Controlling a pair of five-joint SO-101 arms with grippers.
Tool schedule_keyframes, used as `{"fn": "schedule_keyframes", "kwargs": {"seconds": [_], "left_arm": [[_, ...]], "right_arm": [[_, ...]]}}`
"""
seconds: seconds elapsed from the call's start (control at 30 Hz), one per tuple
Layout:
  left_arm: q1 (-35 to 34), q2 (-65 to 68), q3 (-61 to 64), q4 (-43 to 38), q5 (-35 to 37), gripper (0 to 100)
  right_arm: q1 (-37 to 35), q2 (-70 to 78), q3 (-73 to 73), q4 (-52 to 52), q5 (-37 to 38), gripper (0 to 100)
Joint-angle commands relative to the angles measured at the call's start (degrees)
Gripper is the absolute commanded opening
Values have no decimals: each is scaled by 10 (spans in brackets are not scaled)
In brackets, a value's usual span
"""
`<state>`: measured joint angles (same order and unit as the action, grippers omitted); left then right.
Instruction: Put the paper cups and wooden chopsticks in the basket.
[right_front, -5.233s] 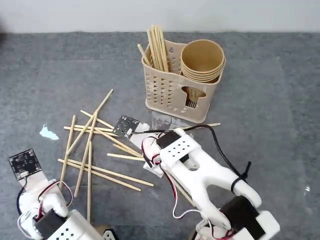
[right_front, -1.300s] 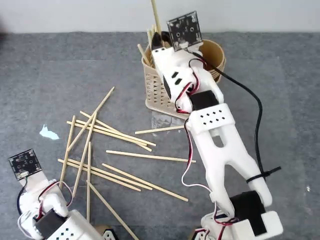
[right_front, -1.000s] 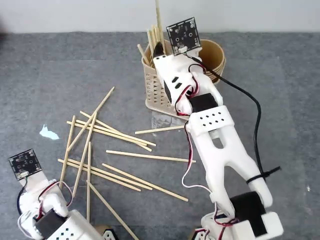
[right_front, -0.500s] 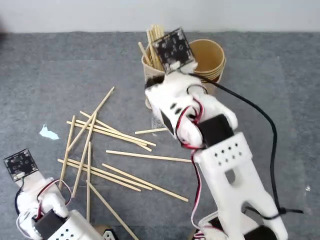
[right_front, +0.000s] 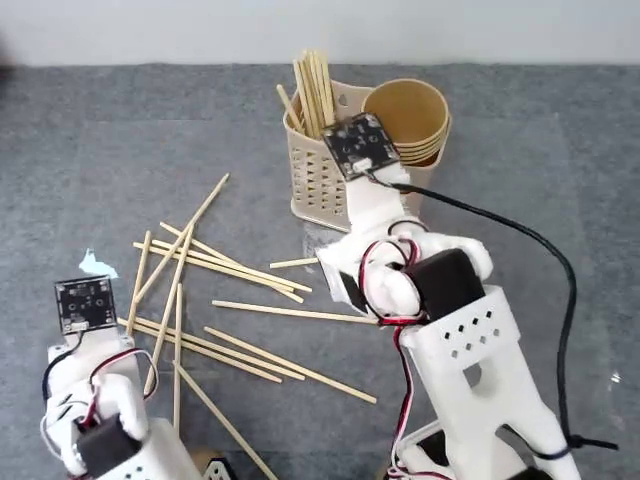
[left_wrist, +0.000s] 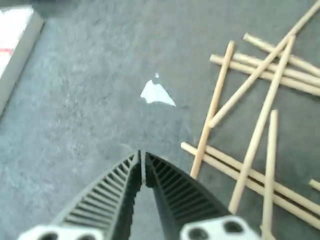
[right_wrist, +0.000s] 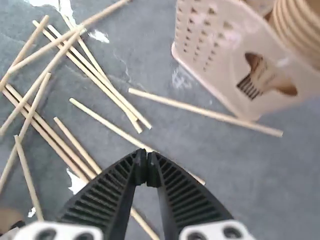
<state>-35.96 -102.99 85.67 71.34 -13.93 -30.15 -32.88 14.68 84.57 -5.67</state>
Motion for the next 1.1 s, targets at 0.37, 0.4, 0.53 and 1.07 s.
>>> {"fn": "schedule_keyframes", "kwargs": {"seconds": [0.37, 0.4, 0.53, 1.07], "left_arm": [[49, 321, -269, 62, -55, 15], [49, 353, -289, 62, -62, 15], [49, 470, -371, 60, -98, 15], [69, 919, -601, -8, -168, 108]], "right_arm": [[63, -18, 193, -145, -22, 9], [63, -18, 201, -153, -22, 9], [63, -18, 236, -186, -24, 9], [65, -17, 354, -307, -66, 9]]}}
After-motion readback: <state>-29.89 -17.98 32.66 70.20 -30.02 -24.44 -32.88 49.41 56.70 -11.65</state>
